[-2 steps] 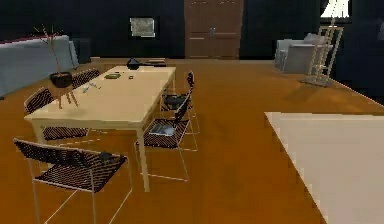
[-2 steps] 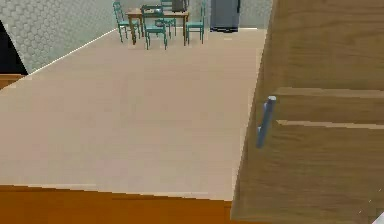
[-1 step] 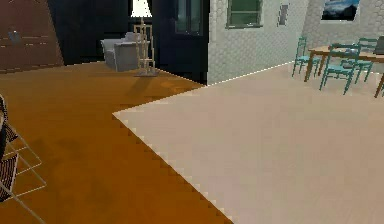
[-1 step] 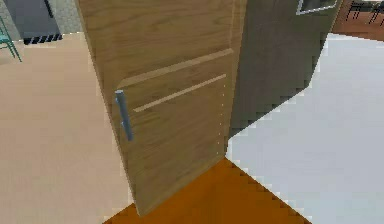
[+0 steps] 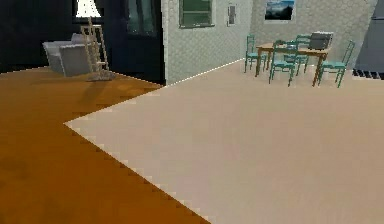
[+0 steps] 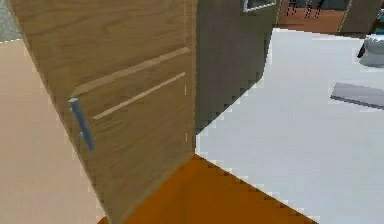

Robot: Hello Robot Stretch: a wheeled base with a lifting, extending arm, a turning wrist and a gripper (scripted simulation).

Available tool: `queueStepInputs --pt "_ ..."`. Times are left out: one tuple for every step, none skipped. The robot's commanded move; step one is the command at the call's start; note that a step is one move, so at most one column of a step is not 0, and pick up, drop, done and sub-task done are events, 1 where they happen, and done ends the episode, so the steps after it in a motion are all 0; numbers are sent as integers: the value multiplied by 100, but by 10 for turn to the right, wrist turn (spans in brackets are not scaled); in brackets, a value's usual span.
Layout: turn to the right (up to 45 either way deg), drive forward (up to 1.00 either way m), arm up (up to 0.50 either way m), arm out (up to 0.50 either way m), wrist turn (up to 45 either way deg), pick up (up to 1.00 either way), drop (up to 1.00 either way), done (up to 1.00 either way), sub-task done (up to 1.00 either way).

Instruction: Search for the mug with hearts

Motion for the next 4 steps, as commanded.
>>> queueStepInputs --pt "0 55 0 0 0 0 0 0 0" --pt "180 0 0 0 0 0 0 0 0" --pt "0 100 0 0 0 0 0 0 0" --pt "30 0 0 0 0 0 0 0 0"
